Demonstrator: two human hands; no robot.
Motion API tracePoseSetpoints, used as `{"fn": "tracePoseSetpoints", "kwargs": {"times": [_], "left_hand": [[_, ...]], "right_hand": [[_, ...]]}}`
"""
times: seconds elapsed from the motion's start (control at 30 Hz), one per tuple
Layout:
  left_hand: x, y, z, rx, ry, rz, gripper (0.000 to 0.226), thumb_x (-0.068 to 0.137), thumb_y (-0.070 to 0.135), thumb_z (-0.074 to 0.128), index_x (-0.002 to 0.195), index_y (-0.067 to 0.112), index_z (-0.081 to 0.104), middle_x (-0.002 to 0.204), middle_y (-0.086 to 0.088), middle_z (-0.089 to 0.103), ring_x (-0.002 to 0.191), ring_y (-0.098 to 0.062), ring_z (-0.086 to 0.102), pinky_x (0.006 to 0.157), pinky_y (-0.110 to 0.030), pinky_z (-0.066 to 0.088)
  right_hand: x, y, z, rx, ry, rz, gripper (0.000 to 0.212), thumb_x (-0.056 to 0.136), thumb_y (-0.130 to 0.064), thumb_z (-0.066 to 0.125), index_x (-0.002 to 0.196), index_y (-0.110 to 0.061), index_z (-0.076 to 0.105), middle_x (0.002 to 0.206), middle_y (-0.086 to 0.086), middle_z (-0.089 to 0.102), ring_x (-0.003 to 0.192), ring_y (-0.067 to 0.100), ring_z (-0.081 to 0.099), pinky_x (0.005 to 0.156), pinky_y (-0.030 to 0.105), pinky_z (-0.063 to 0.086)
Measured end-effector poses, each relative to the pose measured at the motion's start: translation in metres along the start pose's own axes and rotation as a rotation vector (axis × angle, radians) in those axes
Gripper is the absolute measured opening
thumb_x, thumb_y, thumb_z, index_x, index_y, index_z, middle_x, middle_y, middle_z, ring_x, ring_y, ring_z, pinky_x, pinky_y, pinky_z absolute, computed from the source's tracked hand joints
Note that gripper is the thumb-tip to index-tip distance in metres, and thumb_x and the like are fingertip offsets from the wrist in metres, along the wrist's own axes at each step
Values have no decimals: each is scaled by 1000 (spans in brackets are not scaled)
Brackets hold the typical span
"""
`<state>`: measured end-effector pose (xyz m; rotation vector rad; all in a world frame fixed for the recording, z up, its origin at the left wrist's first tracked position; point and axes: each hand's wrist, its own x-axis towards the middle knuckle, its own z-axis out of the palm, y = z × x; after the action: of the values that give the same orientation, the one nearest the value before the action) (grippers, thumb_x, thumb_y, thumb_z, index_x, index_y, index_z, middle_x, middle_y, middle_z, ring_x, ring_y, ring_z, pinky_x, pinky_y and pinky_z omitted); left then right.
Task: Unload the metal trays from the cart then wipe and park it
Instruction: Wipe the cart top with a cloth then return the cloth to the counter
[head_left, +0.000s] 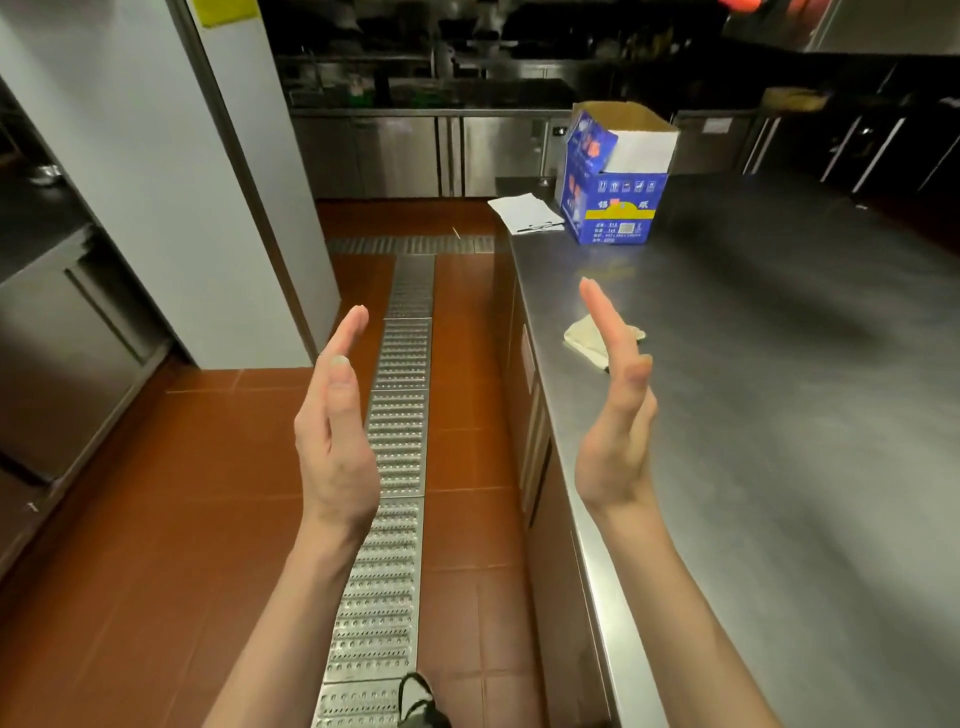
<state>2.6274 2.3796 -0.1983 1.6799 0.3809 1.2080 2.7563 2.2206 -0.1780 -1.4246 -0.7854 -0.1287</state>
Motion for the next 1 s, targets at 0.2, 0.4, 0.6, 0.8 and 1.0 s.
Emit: {"fn": "tracePoseSetpoints", "kwargs": {"times": [0.2, 0.4, 0.6, 0.8, 1.0], "left_hand": [[81, -67, 21, -21, -18, -31, 56, 112, 50, 27, 156, 22, 49, 158, 9, 54, 147, -2, 47, 114, -12, 38], [185, -124, 27, 25, -41, 16, 65, 111, 58, 27, 154, 16, 52, 153, 16, 56, 144, 2, 49, 110, -7, 37], [258, -176, 44, 48, -110, -4, 56, 113, 42, 27, 153, 14, 53, 154, 14, 55, 145, 0, 47, 116, -11, 35], [297, -225, 88, 31, -175, -91, 54, 112, 39, 28, 153, 15, 54, 153, 4, 59, 145, -11, 51, 122, -42, 40], [331, -269, 145, 15, -270, -119, 50, 112, 29, 31, 151, 9, 55, 153, 0, 59, 145, -11, 51, 123, -36, 40]], "right_hand": [[75, 61, 46, -29, 15, -7, 91, 101, -78, 15, 161, -16, 42, 166, -5, 45, 154, 1, 34, 119, 8, 23], [155, 115, 101, -61, 54, 37, 87, 102, -78, 15, 161, -22, 43, 164, -14, 45, 153, -3, 34, 115, 3, 21], [203, 159, 130, -90, 106, 54, 85, 104, -74, 15, 160, -17, 44, 165, -7, 46, 153, -1, 35, 115, 3, 24], [241, 204, 131, -133, 188, 98, 89, 103, -76, 12, 160, -16, 44, 164, -9, 47, 154, 0, 34, 121, 11, 22], [280, 260, 120, -165, 264, 159, 94, 99, -82, 10, 160, -19, 44, 164, -11, 46, 154, 2, 34, 128, 20, 21]]}}
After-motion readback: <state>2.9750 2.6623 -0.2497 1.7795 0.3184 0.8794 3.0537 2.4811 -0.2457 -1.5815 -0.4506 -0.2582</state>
